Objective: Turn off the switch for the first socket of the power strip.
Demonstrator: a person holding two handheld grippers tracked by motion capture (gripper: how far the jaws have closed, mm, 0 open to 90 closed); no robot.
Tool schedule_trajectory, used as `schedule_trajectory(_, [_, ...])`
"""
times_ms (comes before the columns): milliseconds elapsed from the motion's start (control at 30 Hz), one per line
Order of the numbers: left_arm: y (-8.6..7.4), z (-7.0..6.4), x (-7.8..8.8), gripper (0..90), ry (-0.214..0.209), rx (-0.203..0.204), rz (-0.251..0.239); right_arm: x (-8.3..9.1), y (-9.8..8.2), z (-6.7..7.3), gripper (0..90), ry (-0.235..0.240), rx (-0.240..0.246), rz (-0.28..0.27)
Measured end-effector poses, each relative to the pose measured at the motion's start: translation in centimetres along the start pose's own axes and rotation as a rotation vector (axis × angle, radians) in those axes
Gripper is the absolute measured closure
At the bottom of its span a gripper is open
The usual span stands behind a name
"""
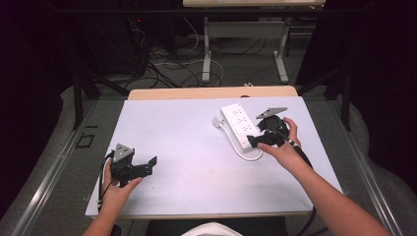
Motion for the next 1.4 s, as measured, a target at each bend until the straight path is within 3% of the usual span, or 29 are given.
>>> schedule_trajectory(667, [0.0,0.0,0.0,8.2,-0.003,0.004,-0.001,-1.4,1.5,-1.3,24.2,0.012,0.024,0.057])
schedule_trajectory(1400, [0.0,0.1,0.0,8.9,-0.004,0.006,0.002,-3.8,2.3,-2.5,34.1,0.007,0.008,0.110])
Point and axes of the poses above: each handheld gripper's, and its own axes: x roughly backward along the jaws, y roughly out of its top, z roughly to its left, the point moved 10 cm from there along -x, roughly forward along the jaws, and after that the axes turned 7 degrees about -y, right-handed, at the moved point
